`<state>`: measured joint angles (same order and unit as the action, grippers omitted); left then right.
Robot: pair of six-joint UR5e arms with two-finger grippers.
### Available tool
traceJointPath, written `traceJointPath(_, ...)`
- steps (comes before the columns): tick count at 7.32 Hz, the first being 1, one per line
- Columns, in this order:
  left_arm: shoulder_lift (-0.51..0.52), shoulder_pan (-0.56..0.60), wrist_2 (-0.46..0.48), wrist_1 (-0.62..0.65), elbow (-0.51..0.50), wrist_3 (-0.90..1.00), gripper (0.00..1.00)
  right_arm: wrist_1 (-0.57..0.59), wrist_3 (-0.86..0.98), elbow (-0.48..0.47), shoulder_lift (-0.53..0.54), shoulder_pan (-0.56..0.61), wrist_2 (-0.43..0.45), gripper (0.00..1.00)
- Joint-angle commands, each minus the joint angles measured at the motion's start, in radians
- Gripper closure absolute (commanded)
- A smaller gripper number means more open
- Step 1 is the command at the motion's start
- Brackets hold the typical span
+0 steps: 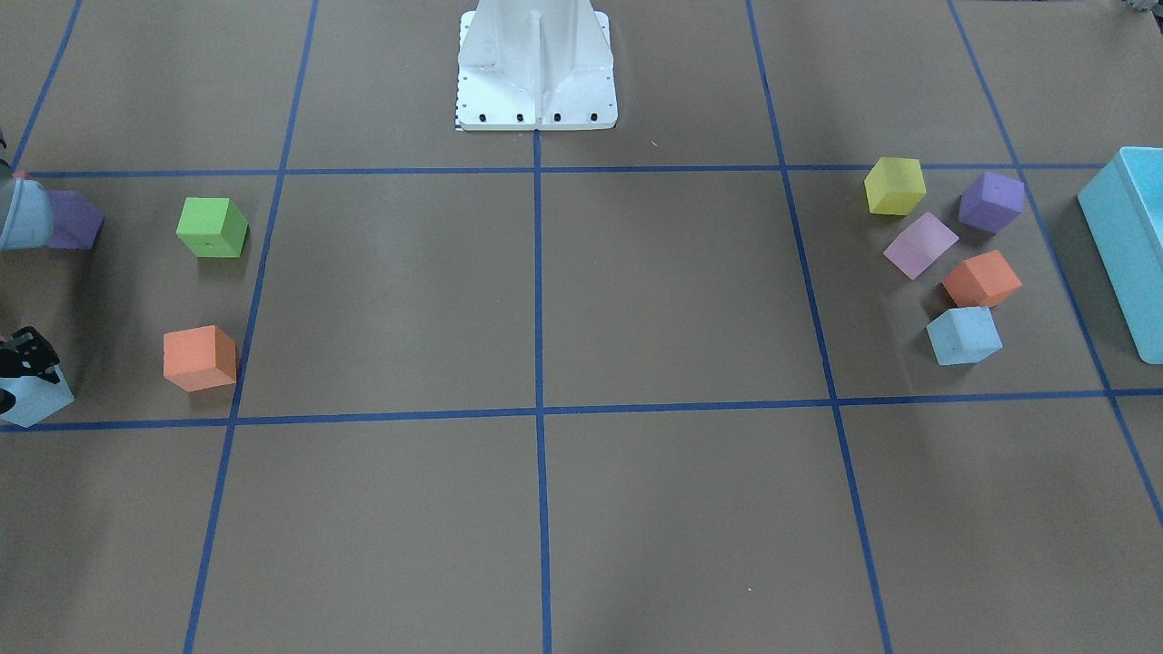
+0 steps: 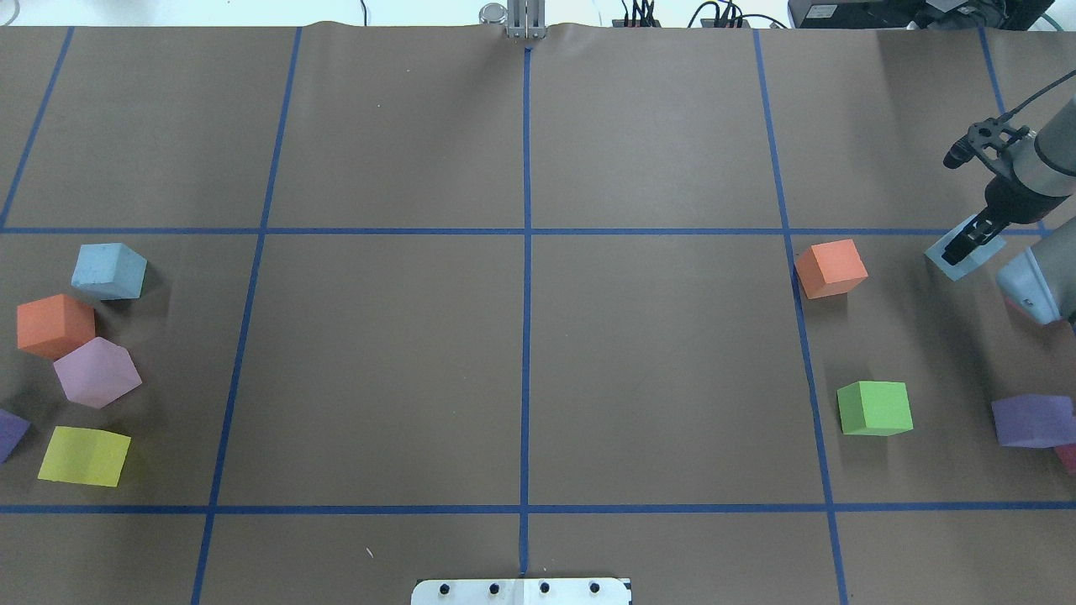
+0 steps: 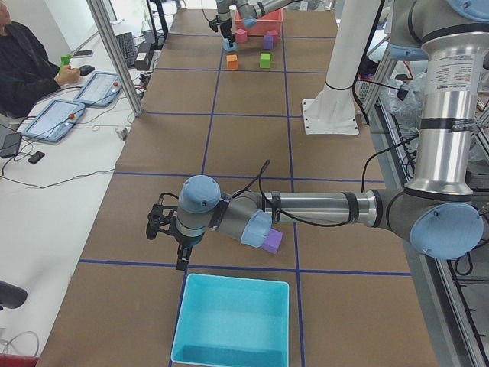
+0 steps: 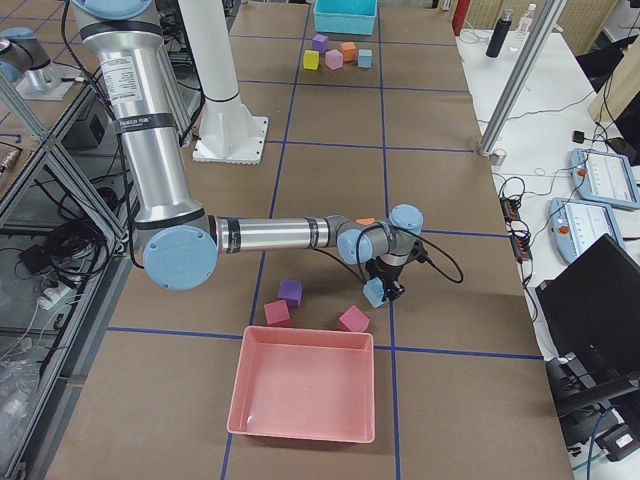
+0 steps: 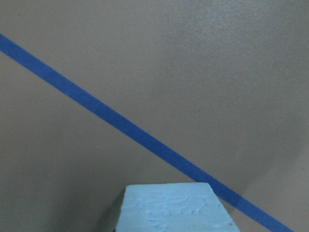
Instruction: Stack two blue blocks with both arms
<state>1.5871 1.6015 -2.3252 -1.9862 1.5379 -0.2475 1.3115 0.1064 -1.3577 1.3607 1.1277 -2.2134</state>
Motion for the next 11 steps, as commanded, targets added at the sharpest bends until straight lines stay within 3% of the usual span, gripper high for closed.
traceJointPath(1, 0.002, 0.000, 0.001, 0.000, -0.002, 0.001, 0.03, -0.001, 0.002, -0.012, -0.009, 0.001, -0.061, 0.49)
traceJointPath(3, 0.002, -0.002, 0.001, 0.000, -0.005, 0.001, 0.03, 0.070, -0.008, -0.064, -0.064, 0.055, -0.143, 0.46)
traceJointPath(5, 0.008, -0.003, 0.001, 0.003, -0.007, -0.010, 0.03, 0.412, -0.043, -0.188, -0.229, 0.060, -0.163, 0.46)
traceJointPath(6, 0.037, -0.005, 0.000, 0.013, -0.010, -0.019, 0.03, 0.463, -0.185, -0.237, -0.288, 0.011, -0.160, 0.46)
traceJointPath(8, 0.092, -0.024, -0.006, 0.007, 0.004, -0.084, 0.03, 0.460, -0.438, -0.326, -0.325, -0.125, -0.141, 0.46)
traceJointPath(10, 0.106, -0.093, -0.037, -0.005, 0.005, -0.082, 0.03, 0.459, -0.638, -0.353, -0.380, -0.282, -0.008, 0.46)
traceJointPath(11, 0.109, -0.142, -0.037, -0.008, 0.011, -0.087, 0.03, 0.430, -0.724, -0.368, -0.388, -0.331, 0.010, 0.46)
